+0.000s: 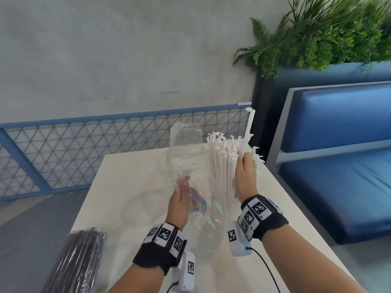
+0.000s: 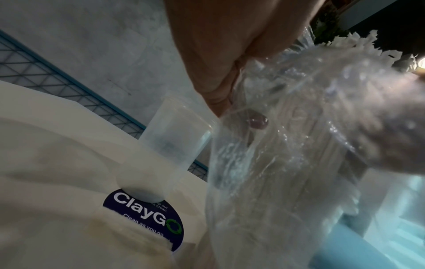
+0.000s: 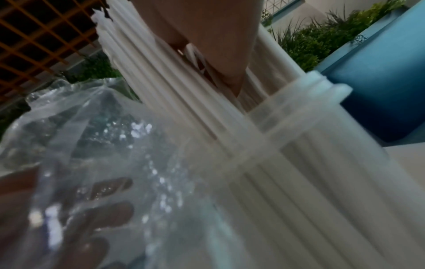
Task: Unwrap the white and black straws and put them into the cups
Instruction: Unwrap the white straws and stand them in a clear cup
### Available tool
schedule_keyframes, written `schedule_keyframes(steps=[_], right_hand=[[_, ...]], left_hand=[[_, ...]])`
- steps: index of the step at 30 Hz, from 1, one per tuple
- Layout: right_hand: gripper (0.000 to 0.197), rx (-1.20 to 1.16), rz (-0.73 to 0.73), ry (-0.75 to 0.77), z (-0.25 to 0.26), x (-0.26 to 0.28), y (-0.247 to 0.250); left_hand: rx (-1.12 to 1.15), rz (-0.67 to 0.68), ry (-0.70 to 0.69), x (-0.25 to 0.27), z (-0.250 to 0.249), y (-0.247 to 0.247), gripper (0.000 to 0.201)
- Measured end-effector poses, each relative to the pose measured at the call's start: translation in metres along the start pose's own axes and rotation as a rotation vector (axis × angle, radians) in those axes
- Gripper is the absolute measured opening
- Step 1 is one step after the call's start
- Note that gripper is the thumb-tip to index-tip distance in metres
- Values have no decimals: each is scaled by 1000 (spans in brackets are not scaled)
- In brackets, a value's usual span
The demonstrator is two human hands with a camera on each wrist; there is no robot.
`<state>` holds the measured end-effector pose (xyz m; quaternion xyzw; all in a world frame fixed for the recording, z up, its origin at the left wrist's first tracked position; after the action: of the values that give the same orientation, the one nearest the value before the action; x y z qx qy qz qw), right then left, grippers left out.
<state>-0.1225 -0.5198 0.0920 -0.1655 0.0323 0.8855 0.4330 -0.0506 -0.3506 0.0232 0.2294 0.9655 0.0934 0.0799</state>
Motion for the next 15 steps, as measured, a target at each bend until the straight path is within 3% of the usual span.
schedule_keyframes(steps=[4, 8, 15], right_hand=[[12, -58, -48, 58, 16, -5, 4], [29, 9, -85, 154, 25, -8, 6], [35, 340, 135, -93, -28, 13, 9]], left_hand=[[-27, -4, 2, -1, 3, 1, 24], [-8, 7, 8, -2, 2, -2, 25], [59, 23, 11, 3, 1, -4, 26]])
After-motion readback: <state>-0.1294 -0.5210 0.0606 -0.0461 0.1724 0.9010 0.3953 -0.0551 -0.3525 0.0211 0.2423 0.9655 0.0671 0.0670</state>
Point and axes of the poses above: each hand's wrist, its own x-axis away from the middle knuckle, its own y-axis out of the back of the hand, z = x × y, the point moved 5 cm from there along -x, towards the middle knuckle, and after that the axes turned 13 degrees about -x, right-handed, at the moved point
